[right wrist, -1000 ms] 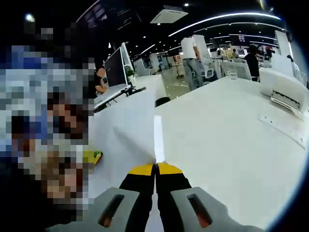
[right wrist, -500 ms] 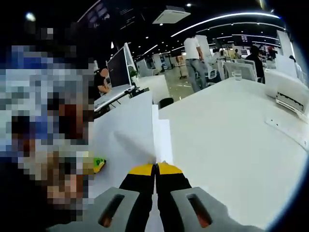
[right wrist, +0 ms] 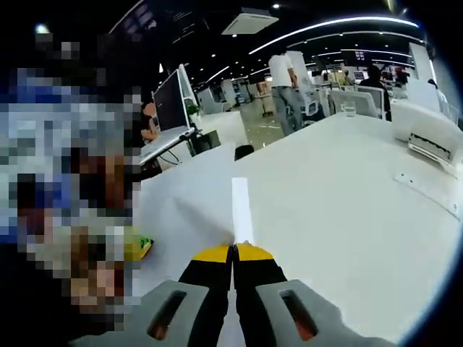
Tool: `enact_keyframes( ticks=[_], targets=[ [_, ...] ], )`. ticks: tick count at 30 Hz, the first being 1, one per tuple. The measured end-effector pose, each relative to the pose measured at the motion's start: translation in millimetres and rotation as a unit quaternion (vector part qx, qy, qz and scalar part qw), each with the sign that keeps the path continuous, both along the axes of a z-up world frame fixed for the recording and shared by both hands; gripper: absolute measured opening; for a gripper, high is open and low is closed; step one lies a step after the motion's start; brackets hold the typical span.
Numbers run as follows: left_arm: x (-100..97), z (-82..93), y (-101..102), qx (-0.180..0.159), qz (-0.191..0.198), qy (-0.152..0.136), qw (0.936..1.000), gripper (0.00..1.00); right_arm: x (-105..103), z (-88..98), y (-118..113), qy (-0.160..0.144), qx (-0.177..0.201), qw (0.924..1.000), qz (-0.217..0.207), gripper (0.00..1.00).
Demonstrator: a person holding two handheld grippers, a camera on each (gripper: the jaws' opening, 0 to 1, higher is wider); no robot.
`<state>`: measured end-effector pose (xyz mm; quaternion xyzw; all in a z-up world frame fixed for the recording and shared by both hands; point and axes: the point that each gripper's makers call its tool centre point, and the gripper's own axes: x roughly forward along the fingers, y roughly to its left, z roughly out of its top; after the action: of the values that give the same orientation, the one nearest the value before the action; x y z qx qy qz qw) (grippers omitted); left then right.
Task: Organize the stack of printing papers by aligning and flattening the scattered papers on the table
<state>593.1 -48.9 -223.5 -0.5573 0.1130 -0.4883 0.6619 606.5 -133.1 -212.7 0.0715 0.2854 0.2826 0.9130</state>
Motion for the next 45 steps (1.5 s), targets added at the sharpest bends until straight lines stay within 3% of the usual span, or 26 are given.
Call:
enact_keyframes(
  ticks=[9,15,21,27,32,36,39,42,45],
  targets=[
    [-2.3,-0.7,-2.5,0.012,-0.001,-0.010,0.9999,0.24,-16.9,9.3,3.9,-0.006,0.011,0.9997,0.023,0.00],
    [-1.4,-0.8,-2.0,0.010,-0.001,-0.008,0.9999,0.24,-2.8,10.8,-12.1,-0.015,-0.012,0.9998,0.004,0.00],
    [-1.2,-0.2,-1.8,0.010,0.000,-0.008,0.9999,0.25,-7.2,12.6,10.5,-0.020,-0.010,0.9994,0.028,0.00],
    [-0.1,-0.2,-1.4,0.008,0.000,-0.007,0.9999,0.24,0.6,11.1,19.2,-0.017,-0.003,0.9989,0.044,0.00],
    [1.1,-1.3,-0.6,0.007,0.001,-0.003,1.0000,0.18,-0.2,7.2,19.1,-0.015,-0.009,0.9989,0.044,0.00],
    [1.9,-2.9,-0.1,0.016,0.008,-0.009,0.9998,0.06,-0.8,2.7,19.2,-0.018,-0.014,0.9987,0.044,0.00],
    [0.6,-2.0,-0.2,0.020,0.012,-0.019,0.9995,0.06,4.9,2.5,15.5,-0.024,-0.021,0.9985,0.044,0.00],
    [0.7,-1.6,0.6,0.019,0.013,-0.021,0.9995,0.06,1.1,4.5,15.1,-0.040,-0.026,0.9977,0.048,0.04],
    [0.3,-0.7,1.1,0.016,0.013,-0.022,0.9995,0.06,4.5,3.5,10.3,-0.056,-0.034,0.9970,0.041,0.20]
  ],
)
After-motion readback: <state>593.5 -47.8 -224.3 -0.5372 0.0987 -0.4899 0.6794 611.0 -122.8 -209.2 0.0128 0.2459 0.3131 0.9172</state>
